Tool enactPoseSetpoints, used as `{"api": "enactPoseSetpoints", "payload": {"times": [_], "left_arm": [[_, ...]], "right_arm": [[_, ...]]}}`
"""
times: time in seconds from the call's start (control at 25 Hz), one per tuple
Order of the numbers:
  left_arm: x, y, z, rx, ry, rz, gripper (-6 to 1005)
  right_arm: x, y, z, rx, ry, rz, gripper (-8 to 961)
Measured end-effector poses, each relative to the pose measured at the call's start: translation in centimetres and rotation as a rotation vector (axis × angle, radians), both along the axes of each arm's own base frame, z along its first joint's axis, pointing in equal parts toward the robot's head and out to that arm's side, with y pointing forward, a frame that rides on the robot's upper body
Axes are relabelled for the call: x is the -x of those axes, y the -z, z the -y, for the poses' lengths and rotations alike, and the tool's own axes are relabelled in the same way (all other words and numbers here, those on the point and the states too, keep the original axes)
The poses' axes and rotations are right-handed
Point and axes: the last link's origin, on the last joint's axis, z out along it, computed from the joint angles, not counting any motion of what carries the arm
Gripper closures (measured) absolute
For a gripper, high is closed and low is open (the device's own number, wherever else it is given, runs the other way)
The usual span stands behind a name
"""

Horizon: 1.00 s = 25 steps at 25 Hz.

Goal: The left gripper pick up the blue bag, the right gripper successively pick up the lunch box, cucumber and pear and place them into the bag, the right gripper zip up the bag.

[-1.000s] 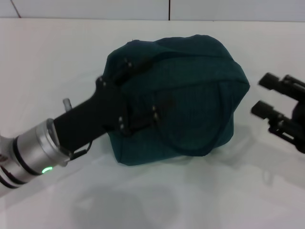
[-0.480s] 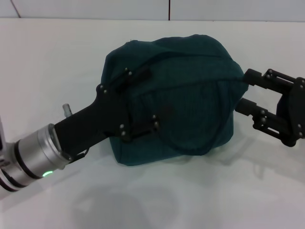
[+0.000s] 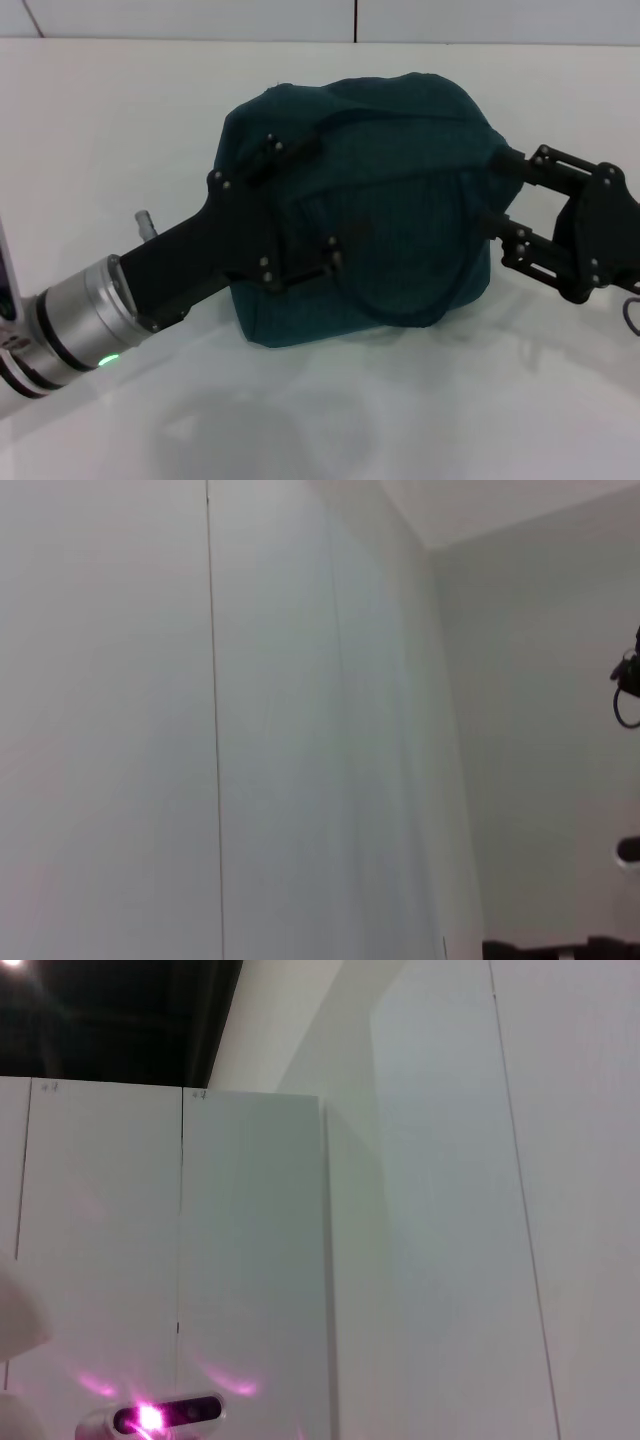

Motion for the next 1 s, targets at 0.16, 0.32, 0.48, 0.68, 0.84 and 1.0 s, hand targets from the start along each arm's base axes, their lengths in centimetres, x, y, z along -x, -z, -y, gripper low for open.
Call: {"api": "enactPoseSetpoints", "payload": {"times": [0.16,0.32,0.48,0.68,0.84,1.0], "left_arm": [[-0.3,0.1,0.1,-0.003,0.008,0.017,121],[-0.3,0.2,0.3,-0.01,0.008,0.018,121],[-0.2,0.3,0.5,-0.017,0.007,0.018,121],[-0.2,0.4,0.7,-0.002,0.013,0.013,121],[-0.1,0.6,0.9,0.016,0.015,0.006,121],[-0.1,0.7,1.1,0.024,0.018,0.0,121]], "right_arm": [[0.0,0.2,0.0,0.0,0.007,0.004,405],[-0.2,0.3,-0.1,-0.003,0.016,0.011,405],[-0.4,0.1,-0.1,-0.008,0.023,0.016,405],[-0.7,0.1,-0.1,-0.019,0.037,0.025,405],[-0.7,0.1,-0.1,-0.024,0.032,0.03,405],[-0.8,0.1,-0.1,-0.025,0.031,0.033,405]]}}
